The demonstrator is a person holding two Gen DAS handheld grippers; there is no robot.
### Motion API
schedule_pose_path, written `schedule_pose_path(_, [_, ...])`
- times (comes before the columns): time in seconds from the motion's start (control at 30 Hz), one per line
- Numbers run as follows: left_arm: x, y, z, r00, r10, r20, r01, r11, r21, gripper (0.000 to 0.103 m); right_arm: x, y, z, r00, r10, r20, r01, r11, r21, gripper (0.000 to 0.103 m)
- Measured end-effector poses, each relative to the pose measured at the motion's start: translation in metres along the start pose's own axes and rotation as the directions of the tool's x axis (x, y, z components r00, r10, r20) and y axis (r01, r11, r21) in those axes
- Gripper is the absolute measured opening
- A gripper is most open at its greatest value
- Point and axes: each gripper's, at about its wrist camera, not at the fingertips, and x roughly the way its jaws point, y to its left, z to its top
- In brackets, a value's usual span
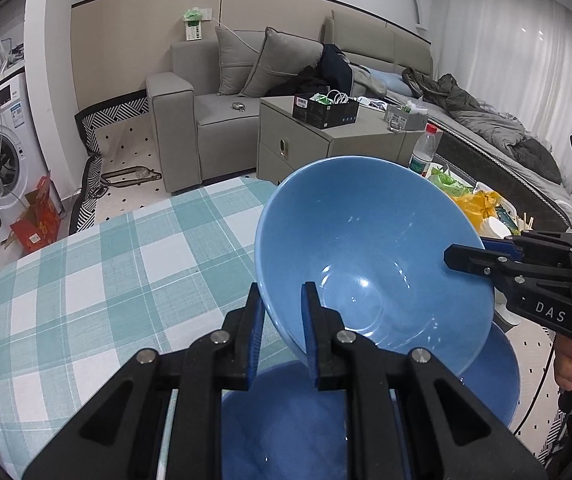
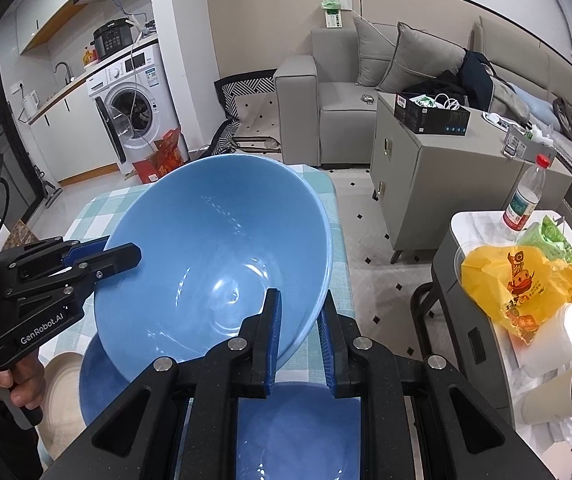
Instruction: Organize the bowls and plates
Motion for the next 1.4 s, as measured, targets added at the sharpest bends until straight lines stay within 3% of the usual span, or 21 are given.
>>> schedule_pose_path(0.5, [-0.036,0.005,-0.019,0.999,0.018,0.041,-0.018,1.0,-0.008,0.016,-0.03,0.033,-0.016,0.999,0.021,0.032,-0.02,0.999,-0.05,0.018])
schedule_pose_path(1.4, [-0.065,0.017,-0.062,0.998,0.044,0.038,-0.043,0.999,-0.025,0.016,-0.046,0.073,-0.045,0.998,0.055,0.017,-0.053,0.992,-0.114,0.019])
